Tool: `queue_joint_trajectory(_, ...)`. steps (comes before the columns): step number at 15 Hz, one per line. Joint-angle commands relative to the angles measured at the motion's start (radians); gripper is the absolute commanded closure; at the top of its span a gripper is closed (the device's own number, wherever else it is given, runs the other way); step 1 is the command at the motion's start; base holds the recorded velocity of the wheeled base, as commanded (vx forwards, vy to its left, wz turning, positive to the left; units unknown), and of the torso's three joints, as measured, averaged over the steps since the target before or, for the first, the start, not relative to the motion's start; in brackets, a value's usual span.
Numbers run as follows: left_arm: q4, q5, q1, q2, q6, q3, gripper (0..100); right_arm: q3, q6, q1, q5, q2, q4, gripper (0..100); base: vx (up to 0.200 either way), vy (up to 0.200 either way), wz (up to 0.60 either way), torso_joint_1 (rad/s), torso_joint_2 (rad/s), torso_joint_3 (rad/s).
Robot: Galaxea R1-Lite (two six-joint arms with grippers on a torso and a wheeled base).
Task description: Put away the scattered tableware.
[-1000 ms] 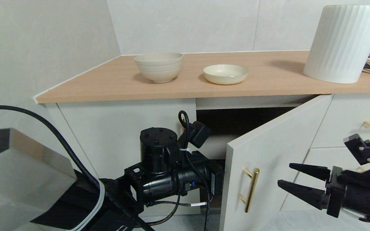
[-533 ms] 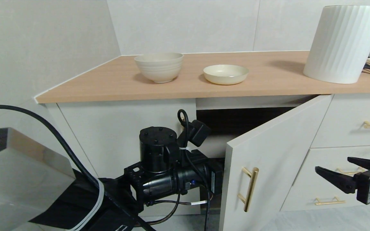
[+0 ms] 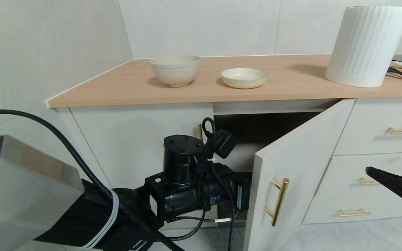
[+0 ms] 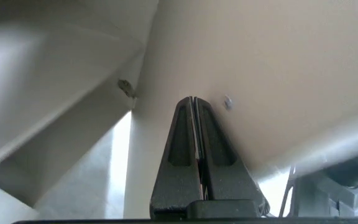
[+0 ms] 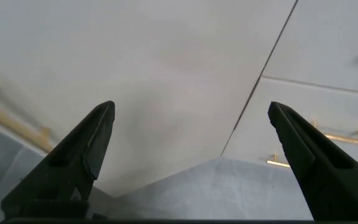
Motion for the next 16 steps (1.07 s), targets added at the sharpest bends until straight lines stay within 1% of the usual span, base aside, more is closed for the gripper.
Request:
queue_joint_trajectory(1, 0.001, 0.0, -0.01, 0.003, -0.001, -0.024, 100, 0.001, 0.0, 0.001, 0.001, -0.011, -0.001, 0, 0.0, 0.0, 0.0, 0.0, 0.0, 0.0)
queue_joint_trajectory(4, 0.007, 0.018, -0.03, 0.026, -0.001, -0.042, 100, 0.002, -0.002, 0.001, 0.002, -0.018, -0.001, 0, 0.0, 0.0, 0.0, 0.0, 0.0, 0.0)
queue_joint_trajectory(8, 0.007, 0.037, -0.03, 0.08, -0.007, -0.08, 100, 0.007, -0.003, 0.009, 0.004, -0.026, -0.001, 0, 0.0, 0.0, 0.0, 0.0, 0.0, 0.0)
queue_joint_trajectory(11, 0.05, 0.044, -0.03, 0.083, -0.007, -0.125, 100, 0.01, -0.003, 0.041, -0.001, -0.038, 0.001, 0, -0.2, 0.0, 0.0, 0.007, 0.01, 0.002)
queue_joint_trajectory(12, 0.067, 0.044, -0.03, 0.092, -0.008, -0.148, 100, 0.011, -0.005, 0.044, -0.002, -0.043, 0.001, 0, 0.0, 0.0, 0.0, 0.0, 0.0, 0.0)
queue_joint_trajectory(13, 0.078, 0.063, -0.03, 0.097, -0.008, -0.171, 100, 0.01, -0.003, 0.044, -0.002, -0.044, 0.001, 0, 0.0, 0.0, 0.0, 0.0, 0.0, 0.0)
queue_joint_trajectory(14, 0.081, 0.069, -0.032, 0.101, -0.008, -0.175, 100, 0.01, -0.003, 0.044, -0.002, -0.044, 0.001, 0, 0.0, 0.0, 0.0, 0.0, 0.0, 0.0)
queue_joint_trajectory(16, 0.102, 0.089, -0.041, 0.132, -0.008, -0.223, 100, 0.011, -0.005, 0.046, -0.002, -0.052, 0.001, 0, 0.0, 0.0, 0.0, 0.0, 0.0, 0.0)
